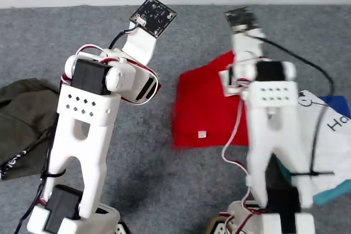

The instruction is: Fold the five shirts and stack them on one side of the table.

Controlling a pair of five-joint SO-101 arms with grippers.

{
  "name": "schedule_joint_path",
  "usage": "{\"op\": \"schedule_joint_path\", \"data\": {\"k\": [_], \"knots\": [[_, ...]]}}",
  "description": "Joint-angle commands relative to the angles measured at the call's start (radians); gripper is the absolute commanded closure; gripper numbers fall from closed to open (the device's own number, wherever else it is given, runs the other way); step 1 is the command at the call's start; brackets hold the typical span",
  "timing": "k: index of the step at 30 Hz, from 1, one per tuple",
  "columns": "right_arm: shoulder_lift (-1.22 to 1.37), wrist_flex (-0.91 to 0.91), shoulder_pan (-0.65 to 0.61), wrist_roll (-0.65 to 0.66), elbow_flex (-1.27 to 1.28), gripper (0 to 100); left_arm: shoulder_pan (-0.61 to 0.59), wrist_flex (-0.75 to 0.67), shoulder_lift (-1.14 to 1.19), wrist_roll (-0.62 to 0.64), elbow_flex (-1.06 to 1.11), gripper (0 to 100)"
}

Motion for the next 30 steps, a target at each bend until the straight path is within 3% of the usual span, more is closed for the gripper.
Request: {"op": "schedule_joint_path", "data": {"k": [1, 13, 30], "knots": [[-0.094, 0.016, 0.127, -0.014, -0.043, 98.8, -0.006, -0.006, -0.017, -0.012, -0.002, 83], [-0.107, 0.065, 0.510, 0.038, -0.046, 98.8, -0.006, -0.006, -0.017, -0.012, -0.002, 83], [-0.094, -0.022, 0.826, 0.215, 0.054, 98.8, -0.006, -0.006, -0.017, -0.012, -0.002, 83]]}}
